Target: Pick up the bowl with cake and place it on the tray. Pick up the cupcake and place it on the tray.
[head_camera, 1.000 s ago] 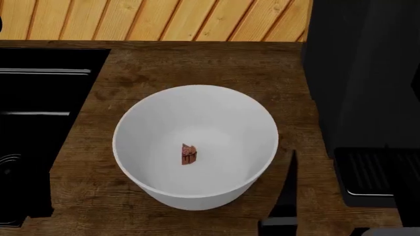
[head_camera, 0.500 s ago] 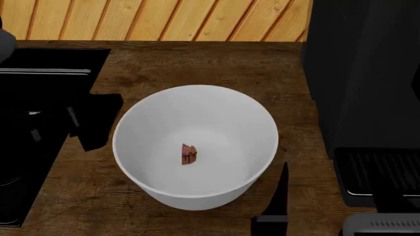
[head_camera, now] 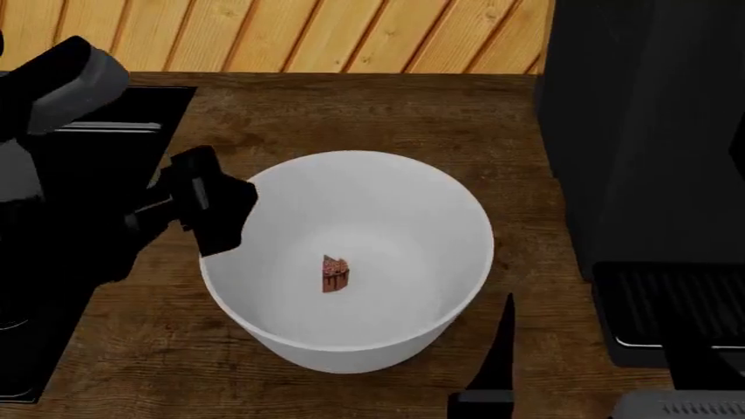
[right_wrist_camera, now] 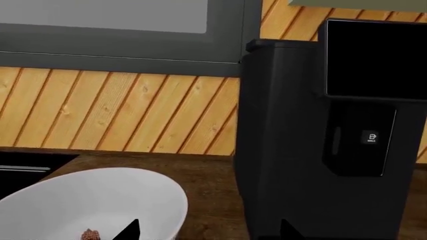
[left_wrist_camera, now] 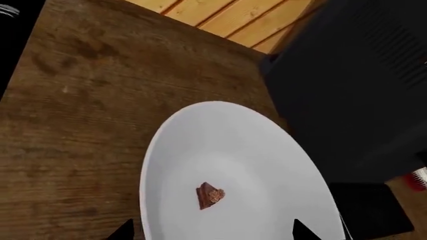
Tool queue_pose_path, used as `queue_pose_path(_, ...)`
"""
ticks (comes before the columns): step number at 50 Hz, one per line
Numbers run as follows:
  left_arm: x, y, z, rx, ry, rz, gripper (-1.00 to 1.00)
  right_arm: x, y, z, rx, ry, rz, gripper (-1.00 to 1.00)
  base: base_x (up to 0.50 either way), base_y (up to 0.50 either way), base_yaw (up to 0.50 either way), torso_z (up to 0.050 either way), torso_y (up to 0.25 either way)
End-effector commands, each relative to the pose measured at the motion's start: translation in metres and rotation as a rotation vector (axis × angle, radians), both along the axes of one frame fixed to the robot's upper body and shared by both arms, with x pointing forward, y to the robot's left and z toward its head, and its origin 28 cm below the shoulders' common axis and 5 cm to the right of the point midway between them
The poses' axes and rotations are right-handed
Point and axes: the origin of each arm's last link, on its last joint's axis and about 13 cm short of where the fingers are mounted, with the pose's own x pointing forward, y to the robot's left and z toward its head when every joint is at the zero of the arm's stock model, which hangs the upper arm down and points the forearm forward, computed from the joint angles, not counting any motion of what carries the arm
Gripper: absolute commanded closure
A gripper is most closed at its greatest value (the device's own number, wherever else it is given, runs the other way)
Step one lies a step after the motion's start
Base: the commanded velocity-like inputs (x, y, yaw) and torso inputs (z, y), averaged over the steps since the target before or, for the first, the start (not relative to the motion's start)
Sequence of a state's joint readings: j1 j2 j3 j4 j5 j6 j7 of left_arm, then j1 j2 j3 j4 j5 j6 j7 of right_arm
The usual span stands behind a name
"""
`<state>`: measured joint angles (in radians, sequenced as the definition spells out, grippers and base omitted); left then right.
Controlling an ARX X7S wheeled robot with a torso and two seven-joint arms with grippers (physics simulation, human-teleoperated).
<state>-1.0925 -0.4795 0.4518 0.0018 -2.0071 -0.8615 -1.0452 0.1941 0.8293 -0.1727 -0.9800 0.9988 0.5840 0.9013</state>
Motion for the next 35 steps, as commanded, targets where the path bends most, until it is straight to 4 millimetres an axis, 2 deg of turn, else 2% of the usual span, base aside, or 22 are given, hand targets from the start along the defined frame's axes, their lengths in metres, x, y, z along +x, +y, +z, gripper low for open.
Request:
queue_pose_path(1, 0.004, -0.001, -0.008, 0.022, 0.019, 0.035, -1.00, -0.003, -0.001, 0.000, -0.001, 0.001, 0.004, -1.00, 0.00, 0.00, 0.00, 0.000, 0.000)
queue_pose_path(17, 0.030, -0.006, -0.017, 0.020, 0.036, 0.116, -1.00, -0.008, -0.006, 0.001, -0.010, -0.001, 0.010, -1.00, 0.00, 0.00, 0.00, 0.000, 0.000)
queue_pose_path(35, 0.050, -0.008, -0.040, 0.021, 0.086, 0.170, -1.00, -0.012, -0.009, 0.005, -0.017, -0.006, 0.013, -1.00, 0.00, 0.00, 0.00, 0.000, 0.000)
